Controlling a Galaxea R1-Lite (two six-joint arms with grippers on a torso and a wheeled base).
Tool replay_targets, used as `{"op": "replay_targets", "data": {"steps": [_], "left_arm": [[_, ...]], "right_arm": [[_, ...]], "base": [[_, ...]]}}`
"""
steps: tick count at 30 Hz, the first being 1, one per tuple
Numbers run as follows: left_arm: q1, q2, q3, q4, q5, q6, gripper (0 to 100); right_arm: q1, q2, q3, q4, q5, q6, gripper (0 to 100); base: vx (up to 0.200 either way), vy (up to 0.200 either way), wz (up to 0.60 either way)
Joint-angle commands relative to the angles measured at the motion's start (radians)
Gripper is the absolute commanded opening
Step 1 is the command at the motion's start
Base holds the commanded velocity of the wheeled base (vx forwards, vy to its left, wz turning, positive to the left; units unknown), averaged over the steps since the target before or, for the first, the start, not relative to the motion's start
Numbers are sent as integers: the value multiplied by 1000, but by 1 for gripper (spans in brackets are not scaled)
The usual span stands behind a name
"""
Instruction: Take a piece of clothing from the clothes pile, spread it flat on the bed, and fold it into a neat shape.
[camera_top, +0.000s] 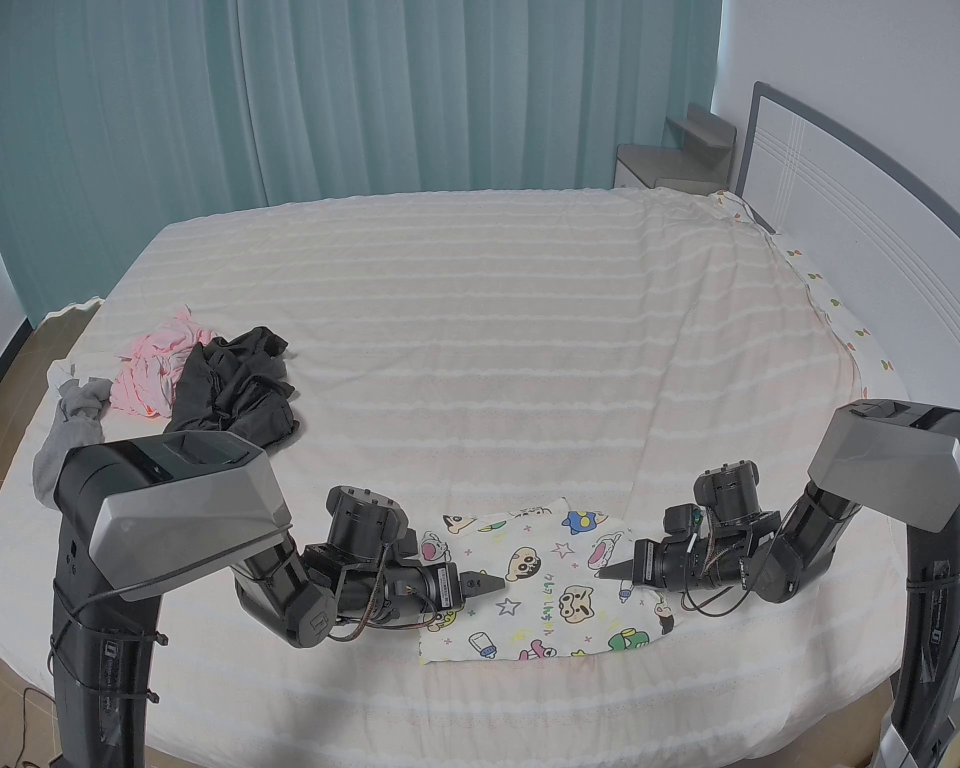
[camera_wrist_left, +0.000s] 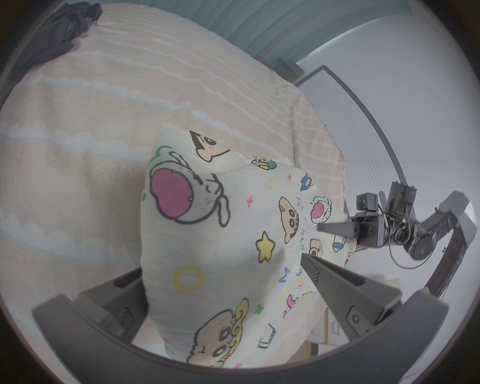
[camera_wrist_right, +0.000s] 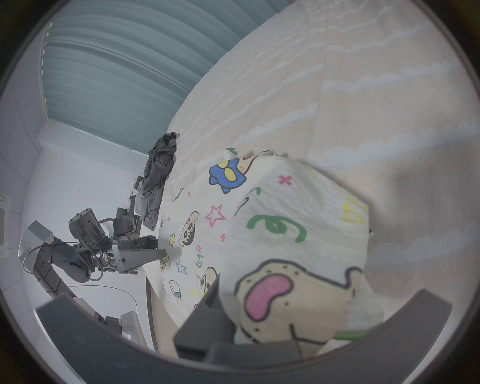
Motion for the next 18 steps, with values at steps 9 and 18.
{"op": "replay_targets", "data": {"steps": [9, 18], "left_arm": [[-3, -17, 1, -2, 4, -19, 100], [2, -16, -1, -4, 4, -2, 100]], "right_arm": [[1, -6, 2, -1, 1, 0, 0], [-1, -6, 7, -2, 1, 0, 0]], "base": [[0, 0, 0], [0, 0, 0]]}}
